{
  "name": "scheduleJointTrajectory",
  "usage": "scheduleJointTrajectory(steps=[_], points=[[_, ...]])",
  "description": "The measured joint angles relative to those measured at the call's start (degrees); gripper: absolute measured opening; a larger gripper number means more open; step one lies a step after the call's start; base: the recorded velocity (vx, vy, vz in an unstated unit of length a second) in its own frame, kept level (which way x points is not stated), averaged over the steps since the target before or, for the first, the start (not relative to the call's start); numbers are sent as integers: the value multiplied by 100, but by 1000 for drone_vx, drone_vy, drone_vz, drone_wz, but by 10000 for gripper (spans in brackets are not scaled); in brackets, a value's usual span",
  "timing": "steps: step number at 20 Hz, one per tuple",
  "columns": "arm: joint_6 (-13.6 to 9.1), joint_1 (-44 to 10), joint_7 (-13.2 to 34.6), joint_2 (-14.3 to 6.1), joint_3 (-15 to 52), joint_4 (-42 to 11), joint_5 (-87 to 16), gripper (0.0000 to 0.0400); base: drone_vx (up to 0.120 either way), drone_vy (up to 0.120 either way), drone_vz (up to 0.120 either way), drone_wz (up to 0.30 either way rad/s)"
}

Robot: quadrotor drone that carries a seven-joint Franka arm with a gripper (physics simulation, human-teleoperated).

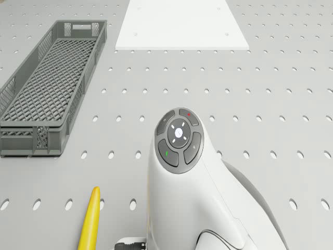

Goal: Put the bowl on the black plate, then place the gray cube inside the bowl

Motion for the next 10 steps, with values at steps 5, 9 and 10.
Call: scheduleJointTrajectory(steps=[5,9,10], points=[[-27,10,4,-13,100,-26,98,100,-120,120,56,0],[-27,10,8,-25,131,-33,130,100,-120,120,0,0],[-26,10,9,-28,135,-34,135,100,-120,120,0,0]])
